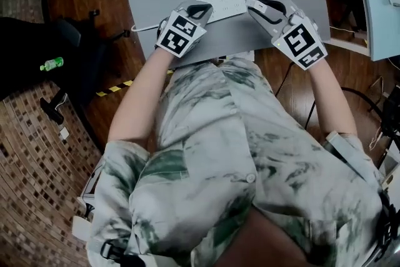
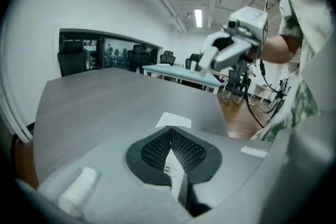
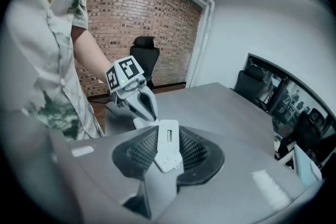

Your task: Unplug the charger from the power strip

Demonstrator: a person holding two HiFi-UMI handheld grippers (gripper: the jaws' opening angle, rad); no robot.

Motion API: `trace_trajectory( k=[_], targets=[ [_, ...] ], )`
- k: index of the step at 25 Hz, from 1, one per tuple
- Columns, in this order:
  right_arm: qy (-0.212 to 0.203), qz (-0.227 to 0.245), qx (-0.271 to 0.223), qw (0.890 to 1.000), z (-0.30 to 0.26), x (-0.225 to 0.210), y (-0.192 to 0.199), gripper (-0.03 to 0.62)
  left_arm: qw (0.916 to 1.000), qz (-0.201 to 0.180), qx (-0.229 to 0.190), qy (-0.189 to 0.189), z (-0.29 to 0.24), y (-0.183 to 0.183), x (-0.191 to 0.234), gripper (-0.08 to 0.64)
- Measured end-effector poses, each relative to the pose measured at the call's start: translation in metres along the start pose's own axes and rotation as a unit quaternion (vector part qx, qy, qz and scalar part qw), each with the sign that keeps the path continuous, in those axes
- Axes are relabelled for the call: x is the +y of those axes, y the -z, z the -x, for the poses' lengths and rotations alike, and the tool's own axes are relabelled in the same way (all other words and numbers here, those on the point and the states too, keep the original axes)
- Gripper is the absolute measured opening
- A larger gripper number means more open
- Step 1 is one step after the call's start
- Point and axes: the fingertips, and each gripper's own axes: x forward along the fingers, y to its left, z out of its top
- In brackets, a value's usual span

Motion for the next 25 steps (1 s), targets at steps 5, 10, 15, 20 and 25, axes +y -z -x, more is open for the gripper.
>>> trace_trajectory(
  k=[5,10,15,20,25],
  targets=[
    [0.067,-0.042,-0.022,0.997,0.044,0.064,-0.008,0.107,0.9950,0.021,-0.097,0.003,0.094,-0.027,-0.037,0.003],
    [0.123,-0.083,-0.045,0.988,0.086,0.154,-0.022,0.107,0.9870,0.034,-0.157,0.009,0.184,-0.019,-0.087,0.003],
    [0.154,-0.125,-0.045,0.979,0.119,0.253,-0.024,0.109,0.9832,0.036,-0.172,0.051,0.241,0.024,-0.155,0.003],
    [0.164,-0.140,-0.059,0.975,0.156,0.313,-0.021,0.109,0.9814,0.050,-0.166,0.083,0.271,0.056,-0.222,0.003],
    [0.151,-0.130,-0.071,0.977,0.193,0.378,-0.006,0.109,0.9831,0.060,-0.162,0.060,0.295,0.077,-0.278,0.003]
  ],
)
